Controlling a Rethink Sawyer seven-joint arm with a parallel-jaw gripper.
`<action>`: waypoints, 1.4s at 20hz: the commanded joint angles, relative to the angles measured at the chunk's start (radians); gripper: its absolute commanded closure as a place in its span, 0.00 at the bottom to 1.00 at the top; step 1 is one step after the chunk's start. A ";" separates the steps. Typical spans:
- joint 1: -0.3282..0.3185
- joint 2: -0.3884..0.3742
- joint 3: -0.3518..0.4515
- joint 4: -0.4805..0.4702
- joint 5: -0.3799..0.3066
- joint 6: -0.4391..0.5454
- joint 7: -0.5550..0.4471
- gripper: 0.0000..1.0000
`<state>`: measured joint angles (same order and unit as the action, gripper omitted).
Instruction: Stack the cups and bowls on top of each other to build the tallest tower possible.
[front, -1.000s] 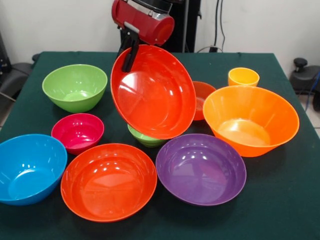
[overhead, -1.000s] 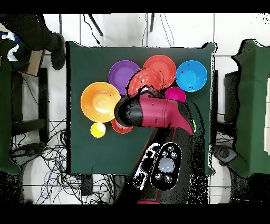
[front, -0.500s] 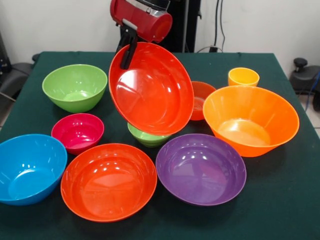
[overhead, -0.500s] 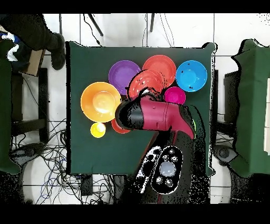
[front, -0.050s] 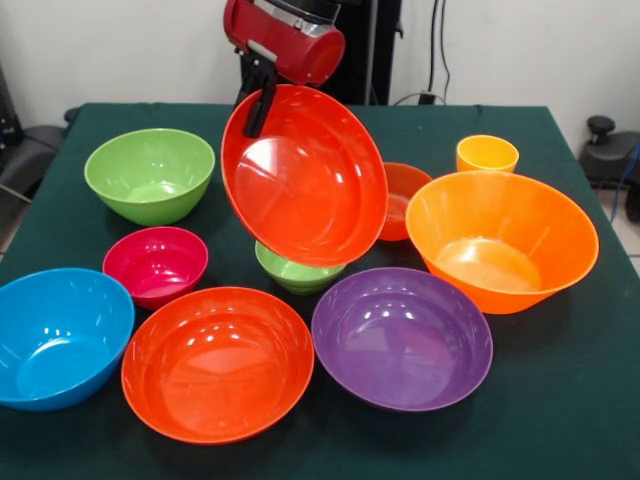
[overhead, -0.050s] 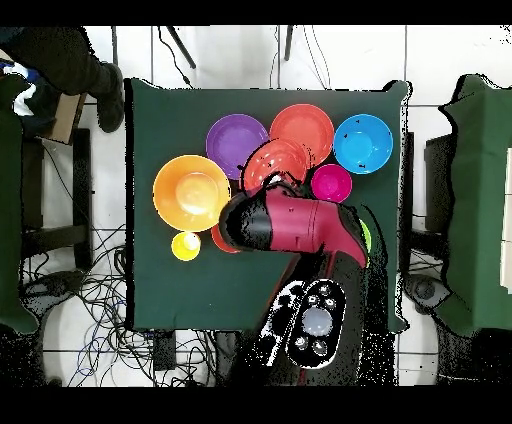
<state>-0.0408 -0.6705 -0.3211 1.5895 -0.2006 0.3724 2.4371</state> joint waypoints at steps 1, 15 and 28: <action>0.032 0.013 0.051 0.127 -0.004 -0.120 0.124 1.00; 0.065 0.101 0.006 0.139 0.023 -0.253 0.145 1.00; 0.080 0.127 -0.012 0.139 0.052 -0.291 0.139 1.00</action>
<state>0.0224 -0.5723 -0.3816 1.6968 -0.1888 0.1252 2.4371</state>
